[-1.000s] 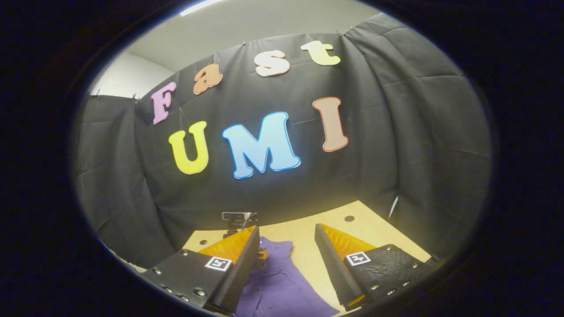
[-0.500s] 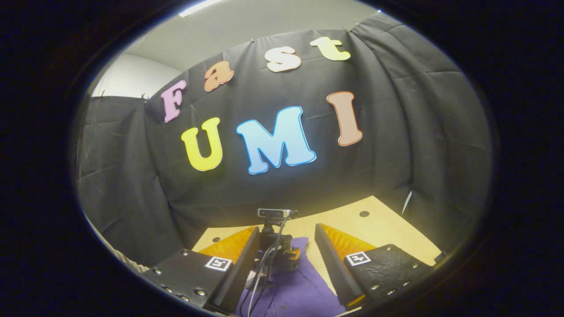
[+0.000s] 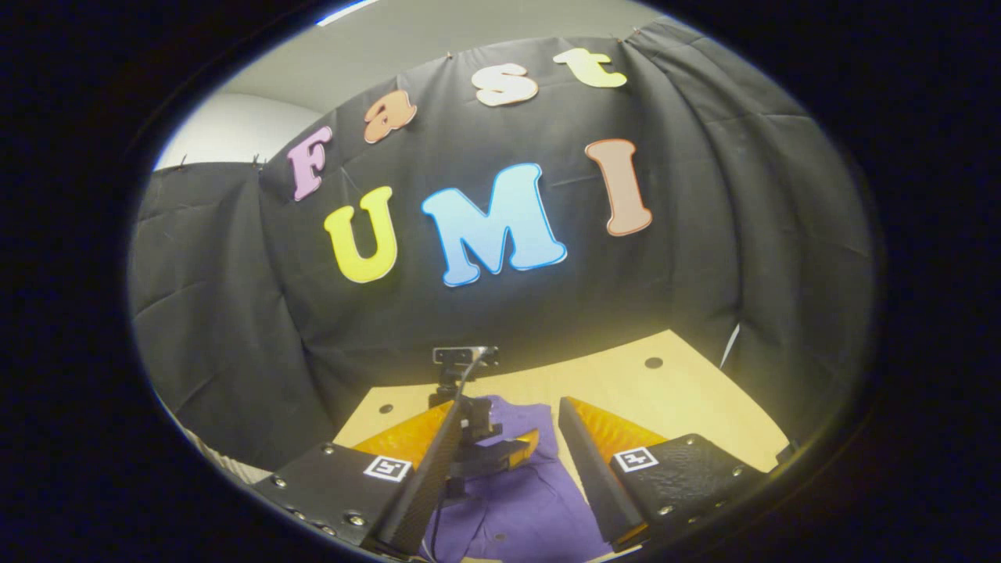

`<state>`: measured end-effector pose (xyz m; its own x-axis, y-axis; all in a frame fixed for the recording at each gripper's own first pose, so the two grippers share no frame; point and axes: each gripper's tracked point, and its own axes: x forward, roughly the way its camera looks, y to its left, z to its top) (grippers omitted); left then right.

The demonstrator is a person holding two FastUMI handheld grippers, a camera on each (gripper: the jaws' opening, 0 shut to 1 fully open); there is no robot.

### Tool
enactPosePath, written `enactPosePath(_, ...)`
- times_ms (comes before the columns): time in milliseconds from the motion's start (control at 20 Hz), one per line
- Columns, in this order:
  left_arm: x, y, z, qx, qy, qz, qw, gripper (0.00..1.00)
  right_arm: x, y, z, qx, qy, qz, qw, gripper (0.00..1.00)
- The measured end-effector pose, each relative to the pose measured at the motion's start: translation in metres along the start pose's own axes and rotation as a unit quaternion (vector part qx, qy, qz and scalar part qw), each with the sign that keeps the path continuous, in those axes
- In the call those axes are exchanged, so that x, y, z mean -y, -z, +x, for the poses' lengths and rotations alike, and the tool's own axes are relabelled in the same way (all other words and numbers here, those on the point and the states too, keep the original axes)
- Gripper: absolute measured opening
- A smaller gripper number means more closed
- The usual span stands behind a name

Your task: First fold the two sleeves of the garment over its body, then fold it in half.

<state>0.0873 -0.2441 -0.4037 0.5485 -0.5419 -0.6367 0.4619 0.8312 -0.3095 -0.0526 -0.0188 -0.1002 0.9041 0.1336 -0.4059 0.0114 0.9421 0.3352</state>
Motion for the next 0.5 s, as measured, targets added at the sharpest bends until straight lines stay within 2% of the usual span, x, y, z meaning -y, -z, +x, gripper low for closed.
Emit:
enactPosePath(150,-0.021,0.009,-0.028,0.006,-0.017,-0.012,1.0,0.93,0.005,0.022,0.009,-0.026,-0.013,-0.002,1.0,0.79)
enactPosePath(400,-0.061,0.056,-0.078,-0.01,-0.058,-0.032,0.998,0.97,0.014,0.073,0.025,-0.085,-0.029,-0.017,0.996,0.79)
enactPosePath(450,-0.07,0.068,-0.087,-0.017,-0.068,-0.033,0.997,0.97,0.014,0.083,0.027,-0.096,-0.032,-0.02,0.995,0.79)
enactPosePath(500,-0.077,0.079,-0.096,-0.024,-0.078,-0.034,0.996,0.92,0.014,0.094,0.029,-0.11,-0.037,-0.024,0.993,0.79)
